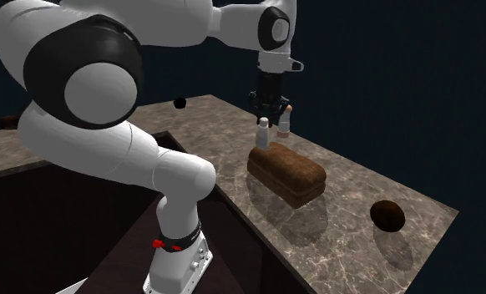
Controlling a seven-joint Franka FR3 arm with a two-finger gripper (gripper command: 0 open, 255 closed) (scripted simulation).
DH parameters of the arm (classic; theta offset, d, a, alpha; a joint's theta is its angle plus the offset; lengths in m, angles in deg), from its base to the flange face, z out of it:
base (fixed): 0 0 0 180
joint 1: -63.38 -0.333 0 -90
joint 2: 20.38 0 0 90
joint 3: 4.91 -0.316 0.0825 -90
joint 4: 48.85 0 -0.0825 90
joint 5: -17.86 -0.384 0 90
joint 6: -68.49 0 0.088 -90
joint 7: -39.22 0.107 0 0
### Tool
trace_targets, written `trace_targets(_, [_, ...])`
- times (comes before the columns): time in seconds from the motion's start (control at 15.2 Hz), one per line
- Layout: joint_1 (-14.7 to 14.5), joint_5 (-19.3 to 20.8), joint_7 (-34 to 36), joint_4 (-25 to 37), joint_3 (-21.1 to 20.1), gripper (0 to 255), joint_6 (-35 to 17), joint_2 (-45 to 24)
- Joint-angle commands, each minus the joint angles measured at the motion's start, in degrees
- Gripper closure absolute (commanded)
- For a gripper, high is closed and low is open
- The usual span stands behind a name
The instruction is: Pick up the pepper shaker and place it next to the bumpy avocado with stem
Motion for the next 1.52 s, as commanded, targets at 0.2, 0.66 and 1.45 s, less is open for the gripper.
trace_targets(0.2, [1.3, 3.3, -7.5, 4.3, 6.9, 255, -0.2, -3.5])
trace_targets(0.66, [0.8, 5.2, -18.2, 12.9, 17.3, 255, -1.1, -11.1])
trace_targets(1.45, [-7.3, -10.2, -46.0, 34.5, 46.5, 255, -2.6, -39.5])
